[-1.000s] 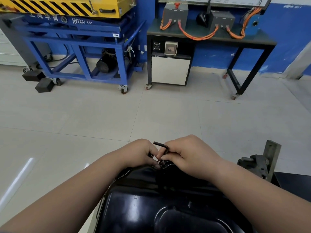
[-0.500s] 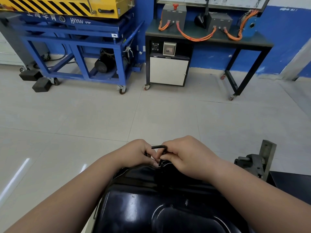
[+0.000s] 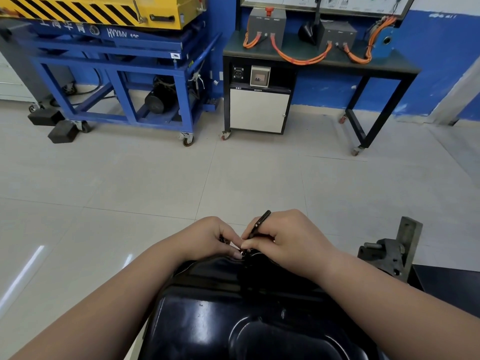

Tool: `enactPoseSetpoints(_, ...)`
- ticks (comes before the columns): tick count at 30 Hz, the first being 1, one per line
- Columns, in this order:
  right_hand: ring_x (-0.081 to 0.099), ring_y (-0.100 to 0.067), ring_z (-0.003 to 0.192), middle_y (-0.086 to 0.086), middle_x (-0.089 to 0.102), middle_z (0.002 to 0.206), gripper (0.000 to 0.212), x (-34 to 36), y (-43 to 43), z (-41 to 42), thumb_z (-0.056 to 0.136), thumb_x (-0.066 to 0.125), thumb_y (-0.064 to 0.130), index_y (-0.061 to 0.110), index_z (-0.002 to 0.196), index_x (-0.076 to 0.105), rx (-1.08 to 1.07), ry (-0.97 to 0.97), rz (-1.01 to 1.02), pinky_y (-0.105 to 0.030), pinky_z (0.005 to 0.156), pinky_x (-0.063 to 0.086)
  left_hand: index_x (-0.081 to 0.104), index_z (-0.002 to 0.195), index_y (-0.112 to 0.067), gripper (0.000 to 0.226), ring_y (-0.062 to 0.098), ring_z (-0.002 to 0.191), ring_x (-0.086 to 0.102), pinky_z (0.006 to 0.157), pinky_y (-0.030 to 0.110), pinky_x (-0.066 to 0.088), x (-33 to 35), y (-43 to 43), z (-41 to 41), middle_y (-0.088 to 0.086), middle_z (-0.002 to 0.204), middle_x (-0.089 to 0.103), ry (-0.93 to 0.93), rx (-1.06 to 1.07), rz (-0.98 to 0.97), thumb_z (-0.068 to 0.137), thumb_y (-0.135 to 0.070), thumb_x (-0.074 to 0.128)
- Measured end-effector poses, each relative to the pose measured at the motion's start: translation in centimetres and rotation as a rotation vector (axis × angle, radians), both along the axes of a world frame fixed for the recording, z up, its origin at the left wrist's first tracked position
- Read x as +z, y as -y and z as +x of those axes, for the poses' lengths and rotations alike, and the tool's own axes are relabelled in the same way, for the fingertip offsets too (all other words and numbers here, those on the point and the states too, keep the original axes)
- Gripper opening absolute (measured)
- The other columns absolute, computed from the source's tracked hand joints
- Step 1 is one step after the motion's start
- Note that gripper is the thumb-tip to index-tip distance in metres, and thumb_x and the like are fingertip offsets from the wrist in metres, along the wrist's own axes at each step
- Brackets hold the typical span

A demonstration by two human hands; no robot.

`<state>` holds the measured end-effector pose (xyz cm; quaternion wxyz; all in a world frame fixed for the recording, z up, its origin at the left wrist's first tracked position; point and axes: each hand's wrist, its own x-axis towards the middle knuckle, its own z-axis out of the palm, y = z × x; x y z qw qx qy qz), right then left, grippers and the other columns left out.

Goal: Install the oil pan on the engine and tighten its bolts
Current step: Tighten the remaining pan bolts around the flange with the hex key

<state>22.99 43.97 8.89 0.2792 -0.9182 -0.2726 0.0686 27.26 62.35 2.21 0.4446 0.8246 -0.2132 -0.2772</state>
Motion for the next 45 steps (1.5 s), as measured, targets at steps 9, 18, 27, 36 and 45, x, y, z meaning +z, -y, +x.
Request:
enactPoseSetpoints(9, 0.063, -0.023, 0.095, -0.006, 0.07, 0.099, 0.02, -1.1, -0.1, 0.0, 0.092, 0.056, 0.02, 0.008, 0.102, 0.069, 0.032, -0.091, 0.04, -0.039, 0.084, 0.047, 0.052, 0.061, -0.024, 0.03, -0.006, 0.047, 0.041, 0.051, 0.011, 0.032, -0.3, -0.1, -0.1, -0.019, 0.042, 0.047, -0.002, -0.01, 0.001, 0.077, -0.009, 0.072)
enactPoseSetpoints(18, 0.066, -0.014, 0.074, -0.002, 0.072, 0.077, 0.007, -1.5, -0.1, 0.4, 0.075, 0.076, 0.017, 0.017, 0.081, 0.076, -0.11, -0.222, 0.253, -0.034, 0.073, 0.052, 0.064, 0.052, -0.045, 0.041, -0.004, 0.052, 0.04, 0.054, 0.016, 0.033, 0.0, -0.2, -0.1, -0.018, 0.045, 0.049, 0.014, -0.01, 0.005, 0.079, -0.015, 0.072)
enactPoseSetpoints(27, 0.061, -0.011, 0.066, -0.002, 0.064, 0.076, 0.019, -1.7, -0.8, 0.9, 0.071, 0.08, 0.021, 0.009, 0.066, 0.065, -0.11, -0.24, 0.268, -0.016, 0.06, 0.049, 0.066, 0.056, -0.05, 0.035, 0.008, 0.058, 0.041, 0.056, 0.021, 0.033, -0.1, -0.2, 0.1, -0.01, 0.052, 0.05, 0.035, -0.02, 0.015, 0.076, -0.022, 0.075)
enactPoseSetpoints(36, 0.062, -0.003, 0.102, 0.004, 0.069, 0.108, 0.033, -0.9, -0.4, -0.2, 0.087, 0.055, -0.003, 0.018, 0.111, 0.066, 0.07, -0.375, 0.251, -0.021, 0.093, 0.048, 0.057, 0.047, -0.03, 0.036, -0.005, 0.048, 0.037, 0.05, 0.013, 0.031, -0.1, -0.3, -0.1, -0.016, 0.042, 0.042, 0.059, -0.021, 0.041, 0.078, -0.017, 0.069)
enactPoseSetpoints(45, 0.053, -0.005, 0.081, 0.012, 0.06, 0.085, 0.008, -0.8, -0.8, 0.4, 0.084, 0.065, 0.015, 0.021, 0.087, 0.07, 0.032, -0.108, 0.002, -0.02, 0.076, 0.042, 0.067, 0.06, -0.05, 0.037, 0.013, 0.064, 0.048, 0.065, 0.028, 0.038, -0.3, -0.3, -0.1, 0.014, 0.067, 0.062, 0.049, 0.003, -0.032, 0.077, -0.018, 0.074)
